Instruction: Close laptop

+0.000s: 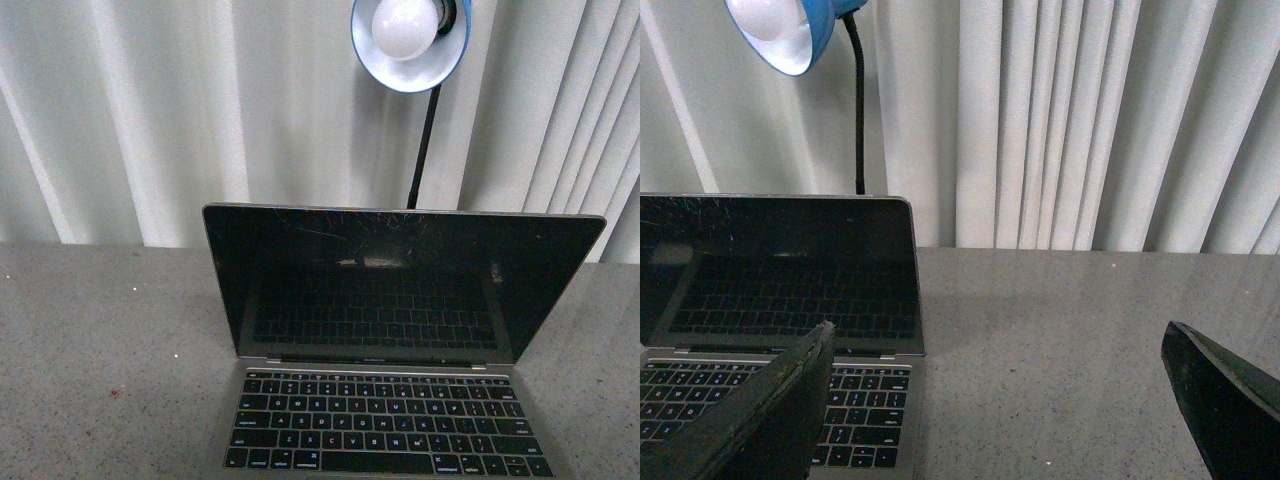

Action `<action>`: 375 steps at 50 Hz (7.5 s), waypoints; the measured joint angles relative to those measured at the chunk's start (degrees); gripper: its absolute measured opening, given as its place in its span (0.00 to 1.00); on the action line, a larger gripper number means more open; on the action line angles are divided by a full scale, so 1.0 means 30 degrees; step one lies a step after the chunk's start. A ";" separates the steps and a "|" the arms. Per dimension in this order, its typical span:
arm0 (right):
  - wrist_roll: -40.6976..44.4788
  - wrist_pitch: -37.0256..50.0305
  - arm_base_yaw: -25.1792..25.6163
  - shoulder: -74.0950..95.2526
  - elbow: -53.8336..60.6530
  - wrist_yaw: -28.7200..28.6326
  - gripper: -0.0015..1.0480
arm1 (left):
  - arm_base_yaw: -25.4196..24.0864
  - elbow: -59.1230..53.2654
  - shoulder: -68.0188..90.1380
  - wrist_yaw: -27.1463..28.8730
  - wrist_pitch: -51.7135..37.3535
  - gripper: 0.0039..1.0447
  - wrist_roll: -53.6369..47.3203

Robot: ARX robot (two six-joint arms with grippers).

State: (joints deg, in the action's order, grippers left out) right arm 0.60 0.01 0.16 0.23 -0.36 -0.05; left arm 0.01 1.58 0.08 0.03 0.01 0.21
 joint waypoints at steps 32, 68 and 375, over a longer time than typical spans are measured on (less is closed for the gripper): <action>0.0000 0.0000 0.0000 0.0000 0.0000 -0.0007 0.93 | 0.0000 0.0000 0.0000 0.0000 0.0000 0.94 0.0000; 0.0000 0.0000 0.0000 0.0000 0.0000 -0.0007 0.93 | 0.0000 0.0000 0.0000 0.0000 0.0000 0.94 0.0007; 2.8166 -1.2947 -0.1399 3.4119 -2.1092 -0.7257 0.03 | 1.1540 2.1128 3.4119 0.3898 0.7898 0.03 -2.3066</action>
State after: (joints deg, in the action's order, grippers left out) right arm 85.10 -38.83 -4.03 102.59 -63.64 -21.82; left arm 34.63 64.97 102.43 11.73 23.70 -68.99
